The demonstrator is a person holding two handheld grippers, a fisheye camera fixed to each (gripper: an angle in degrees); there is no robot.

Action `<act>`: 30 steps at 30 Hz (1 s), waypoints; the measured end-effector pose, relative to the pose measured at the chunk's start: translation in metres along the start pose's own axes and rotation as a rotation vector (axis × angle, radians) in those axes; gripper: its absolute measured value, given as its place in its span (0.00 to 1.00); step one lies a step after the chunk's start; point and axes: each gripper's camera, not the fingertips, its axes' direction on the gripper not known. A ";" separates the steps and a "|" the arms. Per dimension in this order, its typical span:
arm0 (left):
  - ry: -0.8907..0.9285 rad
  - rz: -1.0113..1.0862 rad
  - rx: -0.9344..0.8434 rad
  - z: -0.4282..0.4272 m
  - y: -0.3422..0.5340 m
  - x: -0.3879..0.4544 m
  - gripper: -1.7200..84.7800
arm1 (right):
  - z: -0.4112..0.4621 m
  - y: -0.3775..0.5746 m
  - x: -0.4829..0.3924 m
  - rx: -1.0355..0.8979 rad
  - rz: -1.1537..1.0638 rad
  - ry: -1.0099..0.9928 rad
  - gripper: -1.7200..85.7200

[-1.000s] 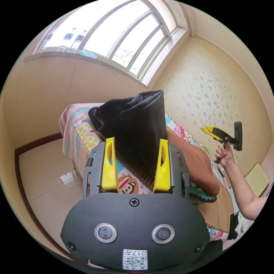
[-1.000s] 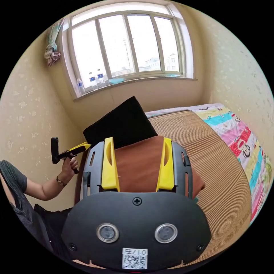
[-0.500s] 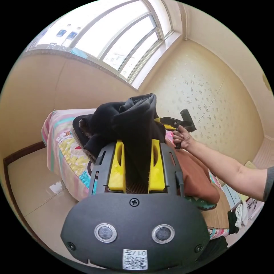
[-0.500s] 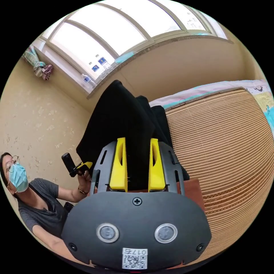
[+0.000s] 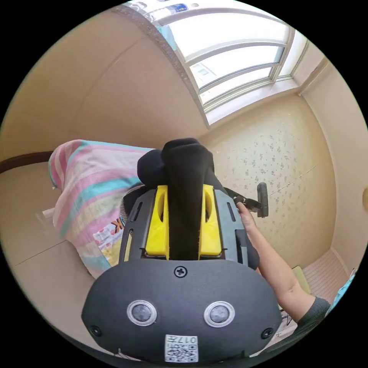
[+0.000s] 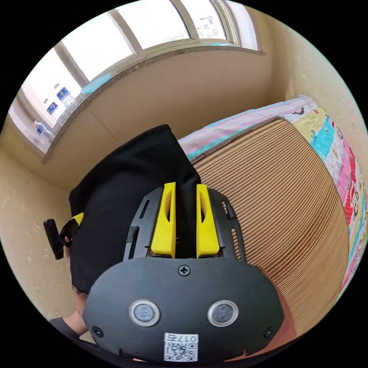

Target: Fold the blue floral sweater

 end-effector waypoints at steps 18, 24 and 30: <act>-0.352 0.149 0.110 -0.057 0.096 0.045 0.20 | -0.285 0.273 0.025 0.120 -0.099 0.271 0.18; -0.276 0.294 0.040 -0.078 0.218 0.101 0.21 | -0.375 0.423 0.067 0.142 0.206 0.335 0.20; 0.029 0.699 -0.271 0.002 0.424 0.263 0.20 | -0.423 0.528 0.086 0.122 0.472 0.296 0.21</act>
